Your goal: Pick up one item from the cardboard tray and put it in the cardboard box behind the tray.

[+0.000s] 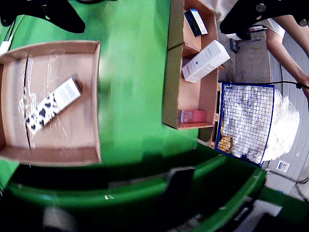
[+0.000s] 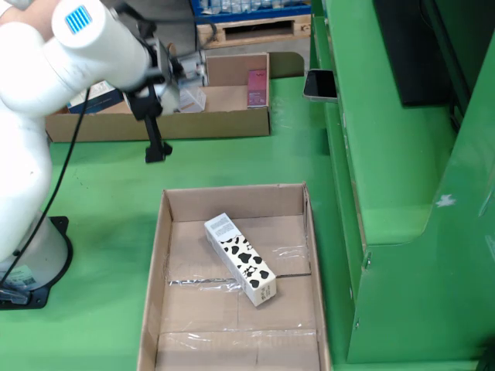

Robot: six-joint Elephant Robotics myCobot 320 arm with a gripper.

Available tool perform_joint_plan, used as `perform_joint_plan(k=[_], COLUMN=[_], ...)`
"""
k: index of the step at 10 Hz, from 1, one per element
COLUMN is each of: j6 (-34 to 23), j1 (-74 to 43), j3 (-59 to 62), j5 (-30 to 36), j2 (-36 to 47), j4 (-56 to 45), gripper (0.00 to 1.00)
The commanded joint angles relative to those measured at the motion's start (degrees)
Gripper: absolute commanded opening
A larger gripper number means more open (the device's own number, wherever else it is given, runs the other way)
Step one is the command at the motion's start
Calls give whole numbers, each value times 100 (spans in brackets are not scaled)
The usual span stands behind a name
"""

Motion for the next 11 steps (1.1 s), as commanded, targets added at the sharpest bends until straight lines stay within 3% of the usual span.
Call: perform_joint_plan(k=[1,2,3,4,5,10,11], j6=[-776,-776,-1831,-1831,-3384,-3556,-3312], j1=[-1819,-1819,-3248,-3248,-4571,-4789,-4609], j3=[5923,5923,6497,6497,6192,5381,5246], j5=[779,779,1522,1522,2003,1884,1763], j2=[-661,-661,-901,-901,-843,30,322], j4=[-4681,-4681,-5694,-5694,-6527,-6583,-6527], gripper=[100,100,100,100,100,100,100])
